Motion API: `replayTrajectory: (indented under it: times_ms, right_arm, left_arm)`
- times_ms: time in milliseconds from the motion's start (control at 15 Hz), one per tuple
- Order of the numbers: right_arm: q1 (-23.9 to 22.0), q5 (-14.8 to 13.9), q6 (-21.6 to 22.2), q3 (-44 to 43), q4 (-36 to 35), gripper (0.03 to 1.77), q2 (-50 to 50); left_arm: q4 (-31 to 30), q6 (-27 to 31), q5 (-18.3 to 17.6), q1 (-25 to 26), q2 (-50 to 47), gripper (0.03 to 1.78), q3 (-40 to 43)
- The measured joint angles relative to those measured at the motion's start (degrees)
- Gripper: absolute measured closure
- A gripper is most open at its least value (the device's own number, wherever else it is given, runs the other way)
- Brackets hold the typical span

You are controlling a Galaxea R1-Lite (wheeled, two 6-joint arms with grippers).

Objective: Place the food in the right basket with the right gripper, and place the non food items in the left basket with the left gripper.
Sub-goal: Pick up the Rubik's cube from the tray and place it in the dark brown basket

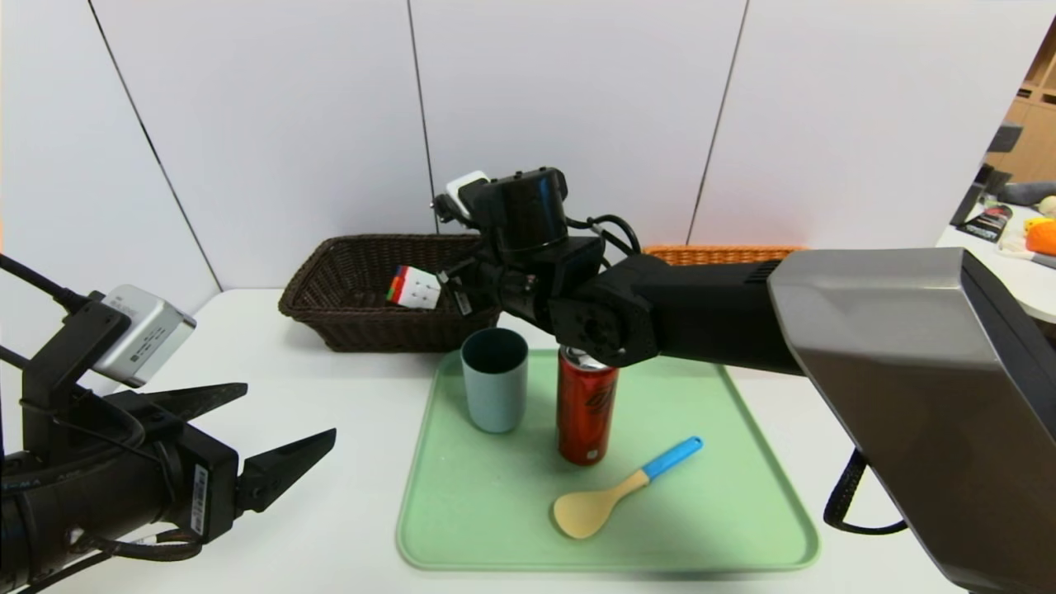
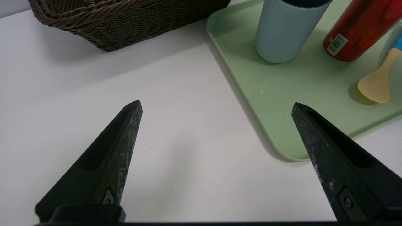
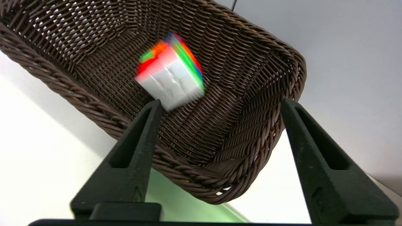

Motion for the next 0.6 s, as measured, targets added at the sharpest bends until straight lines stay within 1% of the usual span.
replayTrajectory:
  times_ms: [267, 600]
  right_arm:
    - [0.0, 0.0, 0.0, 0.1, 0.1, 0.31, -0.9]
    - [0.0, 0.0, -1.4, 0.8, 1.6, 0.21, -5.8]
  left_arm:
    - [0.0, 0.0, 0.0, 0.0, 0.0, 0.12, 0.0]
    - [0.0, 0.0, 0.0, 0.0, 0.0, 0.12, -0.1]
